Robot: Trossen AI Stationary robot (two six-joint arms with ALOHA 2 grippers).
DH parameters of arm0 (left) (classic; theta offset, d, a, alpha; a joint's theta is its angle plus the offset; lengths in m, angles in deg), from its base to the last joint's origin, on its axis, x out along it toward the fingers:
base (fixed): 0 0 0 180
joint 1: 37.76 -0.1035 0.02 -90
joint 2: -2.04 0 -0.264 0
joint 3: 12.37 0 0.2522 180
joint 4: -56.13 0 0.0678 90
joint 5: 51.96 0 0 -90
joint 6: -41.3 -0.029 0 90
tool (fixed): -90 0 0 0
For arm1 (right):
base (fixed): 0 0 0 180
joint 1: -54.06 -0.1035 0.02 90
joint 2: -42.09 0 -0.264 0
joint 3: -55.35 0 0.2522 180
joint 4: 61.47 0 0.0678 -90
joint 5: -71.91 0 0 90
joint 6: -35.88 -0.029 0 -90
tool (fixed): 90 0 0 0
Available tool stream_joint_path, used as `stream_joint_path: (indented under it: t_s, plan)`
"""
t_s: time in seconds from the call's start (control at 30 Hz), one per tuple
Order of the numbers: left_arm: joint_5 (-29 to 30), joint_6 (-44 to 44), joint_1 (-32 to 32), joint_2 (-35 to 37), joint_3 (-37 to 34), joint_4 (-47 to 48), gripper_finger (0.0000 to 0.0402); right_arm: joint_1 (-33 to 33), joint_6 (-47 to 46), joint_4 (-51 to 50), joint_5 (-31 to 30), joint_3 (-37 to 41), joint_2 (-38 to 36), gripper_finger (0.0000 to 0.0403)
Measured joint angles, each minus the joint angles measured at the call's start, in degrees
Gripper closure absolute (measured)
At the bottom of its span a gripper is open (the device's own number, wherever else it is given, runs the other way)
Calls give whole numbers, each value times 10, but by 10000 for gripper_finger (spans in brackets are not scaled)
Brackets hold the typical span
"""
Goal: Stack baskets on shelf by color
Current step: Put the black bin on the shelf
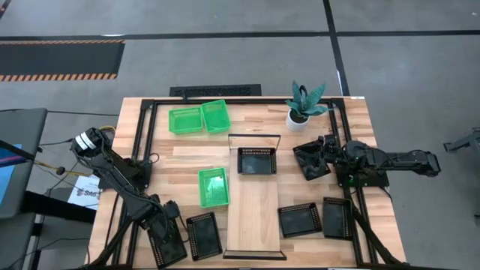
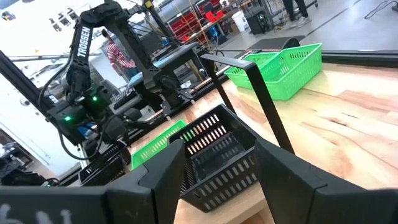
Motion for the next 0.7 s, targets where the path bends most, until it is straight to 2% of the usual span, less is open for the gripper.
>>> stream_joint_path:
  t_s: [0.03, 0.1, 0.27, 0.43, 0.57, 0.7]
  plan:
    - [-4, 2, 0, 0, 2, 0, 371, 0, 0, 0, 0, 0, 0, 184]
    - [-19, 22, -3, 0, 7, 3, 390, 0, 0, 0, 0, 0, 0, 184]
    - [-72, 106, -3, 3, 41, 45, 399, 0, -1, 0, 0, 0, 0, 184]
    - [-75, 211, -2, 38, 107, 110, 401, 0, -4, 0, 0, 0, 0, 184]
    - [-20, 366, -3, 90, 164, 156, 401, 0, -26, 0, 0, 0, 0, 184]
    - [116, 542, -9, 141, 225, 212, 401, 0, -32, 0, 0, 0, 0, 184]
